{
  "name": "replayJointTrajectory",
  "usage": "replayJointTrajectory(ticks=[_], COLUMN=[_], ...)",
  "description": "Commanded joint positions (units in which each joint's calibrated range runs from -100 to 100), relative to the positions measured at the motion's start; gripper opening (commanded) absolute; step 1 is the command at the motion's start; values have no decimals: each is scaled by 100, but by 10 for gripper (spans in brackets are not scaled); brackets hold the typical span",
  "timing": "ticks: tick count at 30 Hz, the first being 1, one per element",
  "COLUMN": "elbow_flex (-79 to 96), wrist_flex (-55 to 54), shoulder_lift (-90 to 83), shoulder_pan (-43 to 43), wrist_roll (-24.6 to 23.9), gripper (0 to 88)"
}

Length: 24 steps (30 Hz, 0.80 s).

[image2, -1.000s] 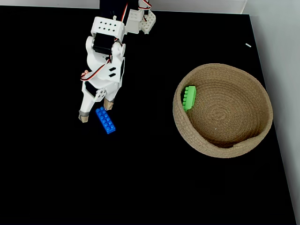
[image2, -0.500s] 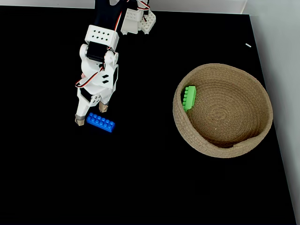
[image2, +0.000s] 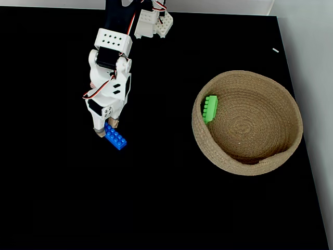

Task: Place the lego blocks in the tray

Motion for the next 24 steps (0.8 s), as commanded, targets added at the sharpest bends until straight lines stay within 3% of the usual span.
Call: replayJointTrajectory(ticks=[1, 6, 9, 18, 24], elbow_flex=[-252, -1037, -1128, -927, -681], wrist_flex=[780, 3063, 3712, 3213, 2446], shoulder_lift=[-794, -1645, -2273, -3614, -3029], shoulder_pan=[-289, -1196, -1863, -3966, -4468], wrist_roll=[88, 39, -288, -1001, -777], gripper=[2, 2, 2, 4, 54])
